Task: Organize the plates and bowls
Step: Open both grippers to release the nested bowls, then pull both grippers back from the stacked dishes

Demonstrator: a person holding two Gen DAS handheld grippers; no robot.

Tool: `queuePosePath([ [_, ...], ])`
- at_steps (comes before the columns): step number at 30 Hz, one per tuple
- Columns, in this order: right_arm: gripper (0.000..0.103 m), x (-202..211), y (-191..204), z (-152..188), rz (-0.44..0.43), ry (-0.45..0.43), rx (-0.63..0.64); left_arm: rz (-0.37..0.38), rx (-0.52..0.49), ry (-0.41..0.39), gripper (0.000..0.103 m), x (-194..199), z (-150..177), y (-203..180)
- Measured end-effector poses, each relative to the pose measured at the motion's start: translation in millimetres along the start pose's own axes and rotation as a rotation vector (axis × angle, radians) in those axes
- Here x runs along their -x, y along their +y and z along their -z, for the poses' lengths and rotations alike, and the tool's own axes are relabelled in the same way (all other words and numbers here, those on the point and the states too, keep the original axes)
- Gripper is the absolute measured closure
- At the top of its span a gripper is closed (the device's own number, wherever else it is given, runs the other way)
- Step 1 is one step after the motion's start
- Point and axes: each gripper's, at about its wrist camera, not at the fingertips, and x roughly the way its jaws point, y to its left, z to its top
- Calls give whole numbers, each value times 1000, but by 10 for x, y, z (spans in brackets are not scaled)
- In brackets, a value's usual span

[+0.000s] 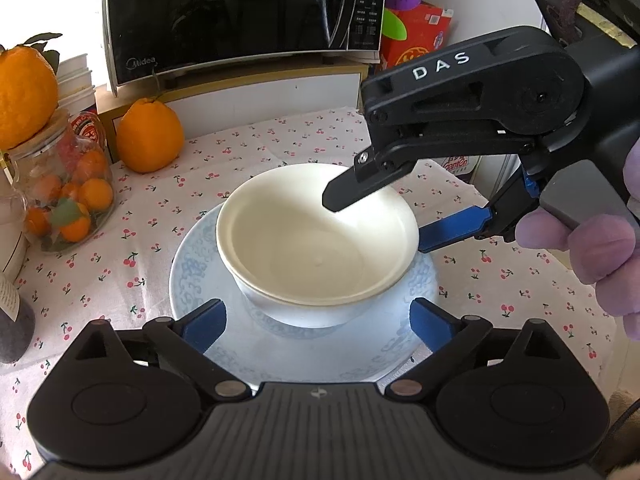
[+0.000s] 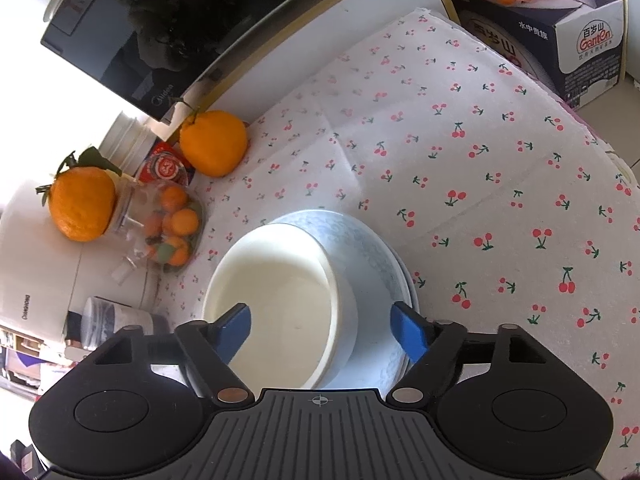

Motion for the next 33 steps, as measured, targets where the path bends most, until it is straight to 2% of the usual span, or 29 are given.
queuePosePath([
  [14,19,200,-41,-17,-2,-69,22,4,67,-34,4,207,-41,62],
  [20,19,334,-134,9,22,-103,49,-29,105,-38,4,317,-8,53],
  [29,18,580,-185,204,96,-150,161,-113,232,16,1,480,87,96],
  [30,16,608,-182,234,100,-157,171,-129,240,18,1,500,99,97],
  [31,10,632,-177,264,103,-164,180,-154,248,21,1,520,112,92],
  [33,7,683,-166,334,113,-184,198,-194,262,30,1,544,142,88],
])
